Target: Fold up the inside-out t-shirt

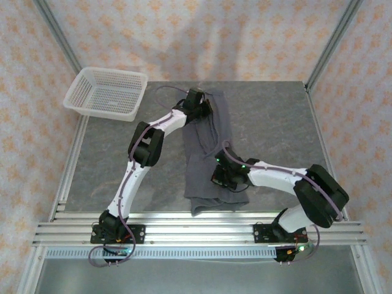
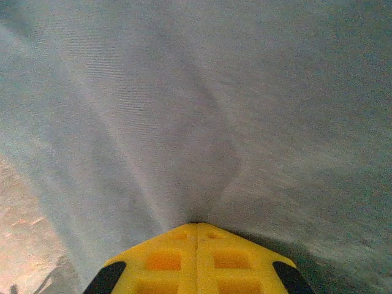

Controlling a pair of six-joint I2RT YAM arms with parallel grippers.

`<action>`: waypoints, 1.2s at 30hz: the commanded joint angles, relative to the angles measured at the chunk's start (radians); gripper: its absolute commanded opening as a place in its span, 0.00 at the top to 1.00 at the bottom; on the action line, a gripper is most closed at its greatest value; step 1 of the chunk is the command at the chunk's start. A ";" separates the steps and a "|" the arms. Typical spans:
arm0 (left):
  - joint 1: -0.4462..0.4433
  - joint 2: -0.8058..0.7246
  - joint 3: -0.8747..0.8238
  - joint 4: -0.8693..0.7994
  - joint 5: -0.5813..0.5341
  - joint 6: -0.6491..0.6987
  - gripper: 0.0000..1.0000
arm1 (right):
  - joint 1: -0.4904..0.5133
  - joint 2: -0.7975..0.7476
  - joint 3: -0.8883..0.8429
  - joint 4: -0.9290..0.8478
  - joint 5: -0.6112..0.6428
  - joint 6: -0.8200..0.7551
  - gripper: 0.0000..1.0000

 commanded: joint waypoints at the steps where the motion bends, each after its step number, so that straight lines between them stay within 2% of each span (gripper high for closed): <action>1: -0.002 -0.202 -0.122 0.127 0.069 0.052 1.00 | 0.003 -0.058 0.058 -0.059 0.013 -0.024 0.98; 5: 0.007 -0.461 -0.357 0.202 0.065 0.074 0.83 | -0.033 -0.284 0.070 -0.203 0.184 -0.121 0.93; 6: 0.009 -0.524 -0.412 0.202 0.064 0.078 0.80 | -0.059 -0.343 0.054 -0.228 0.231 -0.137 0.91; 8: 0.009 -0.680 -0.562 0.203 0.059 0.095 0.75 | -0.172 -0.452 0.005 -0.270 0.265 -0.195 0.84; 11: 0.009 -0.895 -0.783 0.186 0.036 0.095 0.72 | -0.341 -0.528 -0.041 -0.312 0.208 -0.325 0.70; 13: 0.007 -1.010 -0.902 0.155 0.026 0.095 0.71 | -0.392 -0.519 -0.042 -0.331 0.163 -0.407 0.67; 17: -0.006 -1.223 -1.124 0.111 -0.029 0.108 0.70 | -0.403 -0.475 -0.038 -0.324 0.101 -0.468 0.66; 21: -0.020 -1.393 -1.251 -0.002 -0.132 0.139 0.69 | -0.405 -0.470 -0.062 -0.268 0.077 -0.475 0.64; 23: -0.020 -1.478 -1.301 -0.060 -0.181 0.150 0.60 | -0.405 -0.461 -0.073 -0.250 0.048 -0.503 0.55; 25: -0.020 -1.536 -1.342 -0.092 -0.227 0.157 0.48 | -0.406 -0.429 -0.083 -0.233 -0.010 -0.537 0.51; 26: -0.020 -1.545 -1.354 -0.104 -0.250 0.154 0.44 | -0.406 -0.406 -0.087 -0.228 -0.033 -0.550 0.50; 29: -0.019 -1.484 -1.316 -0.145 -0.292 0.146 0.45 | -0.403 -0.328 -0.094 -0.197 -0.135 -0.558 0.52; 32: -0.019 -1.321 -1.197 -0.139 -0.280 0.138 0.51 | -0.389 -0.306 -0.120 -0.142 -0.191 -0.510 0.52; 36: -0.016 -1.018 -0.975 -0.085 -0.248 0.136 0.58 | -0.340 -0.282 -0.150 -0.123 -0.157 -0.458 0.51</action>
